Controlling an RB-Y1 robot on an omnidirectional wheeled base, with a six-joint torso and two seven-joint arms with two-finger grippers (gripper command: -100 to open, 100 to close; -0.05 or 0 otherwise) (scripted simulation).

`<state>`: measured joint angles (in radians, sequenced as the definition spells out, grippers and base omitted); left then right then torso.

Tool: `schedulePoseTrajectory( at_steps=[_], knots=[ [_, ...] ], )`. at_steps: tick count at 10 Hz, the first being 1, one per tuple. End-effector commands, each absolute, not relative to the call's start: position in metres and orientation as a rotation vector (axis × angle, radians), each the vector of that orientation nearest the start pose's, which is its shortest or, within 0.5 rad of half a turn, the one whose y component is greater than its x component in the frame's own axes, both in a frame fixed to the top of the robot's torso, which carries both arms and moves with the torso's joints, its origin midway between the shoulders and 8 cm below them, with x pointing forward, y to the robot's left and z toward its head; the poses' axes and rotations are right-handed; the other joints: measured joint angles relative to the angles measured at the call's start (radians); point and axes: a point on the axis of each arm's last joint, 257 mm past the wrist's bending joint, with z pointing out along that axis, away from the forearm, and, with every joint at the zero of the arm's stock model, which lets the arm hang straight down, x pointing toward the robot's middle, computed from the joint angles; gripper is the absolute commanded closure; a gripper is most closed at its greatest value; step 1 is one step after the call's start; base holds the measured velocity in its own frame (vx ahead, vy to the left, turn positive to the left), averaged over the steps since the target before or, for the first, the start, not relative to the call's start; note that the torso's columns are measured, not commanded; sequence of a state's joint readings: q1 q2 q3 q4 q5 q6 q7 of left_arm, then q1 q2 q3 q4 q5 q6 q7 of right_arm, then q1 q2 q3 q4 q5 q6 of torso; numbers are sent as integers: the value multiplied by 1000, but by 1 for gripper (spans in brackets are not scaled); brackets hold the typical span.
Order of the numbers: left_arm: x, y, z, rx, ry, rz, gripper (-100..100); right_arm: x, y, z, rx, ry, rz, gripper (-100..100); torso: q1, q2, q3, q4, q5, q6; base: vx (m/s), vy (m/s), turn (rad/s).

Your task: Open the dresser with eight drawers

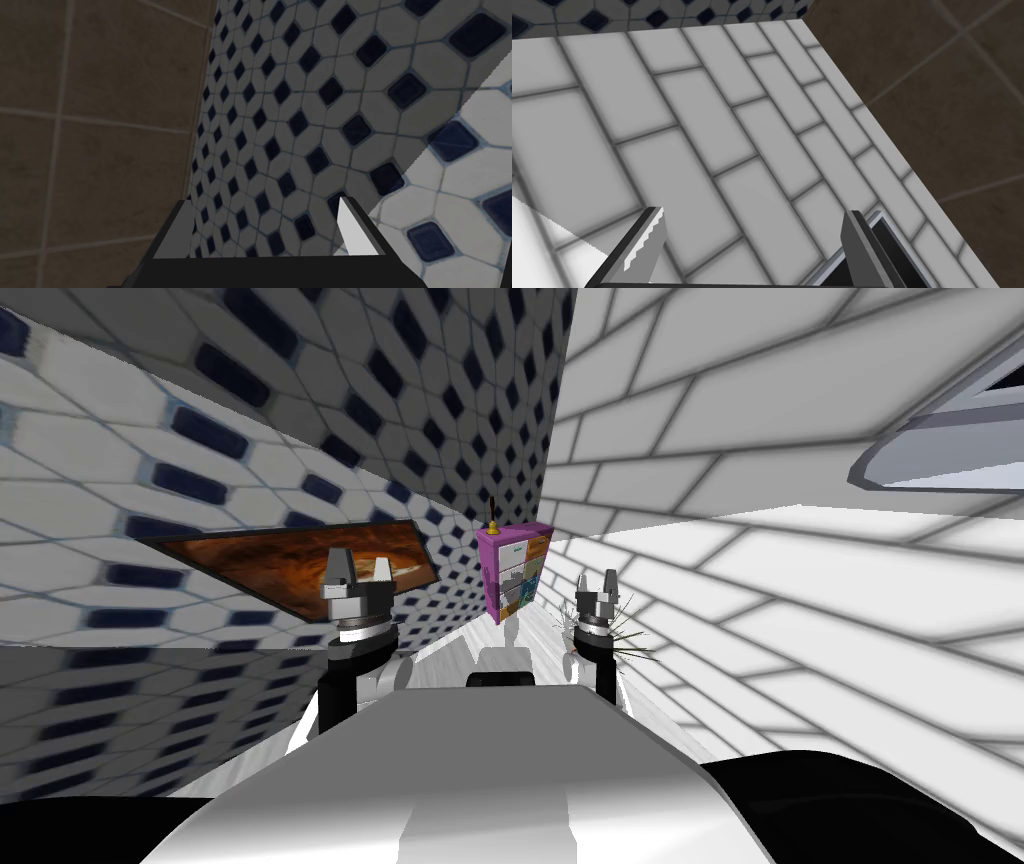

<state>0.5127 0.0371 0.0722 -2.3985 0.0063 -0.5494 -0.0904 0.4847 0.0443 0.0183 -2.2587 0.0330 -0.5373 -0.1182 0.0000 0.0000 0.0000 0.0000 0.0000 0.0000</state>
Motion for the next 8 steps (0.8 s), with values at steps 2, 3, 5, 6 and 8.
schedulePoseTrajectory(
  at_steps=[2, 3, 5, 6, 8],
  knots=[
    [304, 287, 82, -464, 548, -1182, 0, 344, -272, 27, 689, 541, 1422, 0, 0, 104, -209, 105, 0, 0, 0, 0, 0],
    [304, 287, 82, -464, 548, -1182, 0, 344, -272, 27, 689, 541, 1422, 0, 0, 175, -351, 176, 0, 0, 0, 0, 0],
    [304, 287, 82, -463, 548, -1182, 0, 344, -272, 27, 689, 541, 1422, 0, 0, 322, -644, 322, 0, 0, 0, 0, 0],
    [304, 287, 82, -463, 548, -1182, 0, 344, -272, 27, 688, 541, 1422, 0, 0, 396, -792, 396, 0, 0, 0, 0, 0],
    [304, 287, 82, -463, 548, -1182, 0, 344, -272, 27, 688, 541, 1422, 0, 0, 544, -1087, 544, 0, 0, 0, 0, 0]
  ],
)
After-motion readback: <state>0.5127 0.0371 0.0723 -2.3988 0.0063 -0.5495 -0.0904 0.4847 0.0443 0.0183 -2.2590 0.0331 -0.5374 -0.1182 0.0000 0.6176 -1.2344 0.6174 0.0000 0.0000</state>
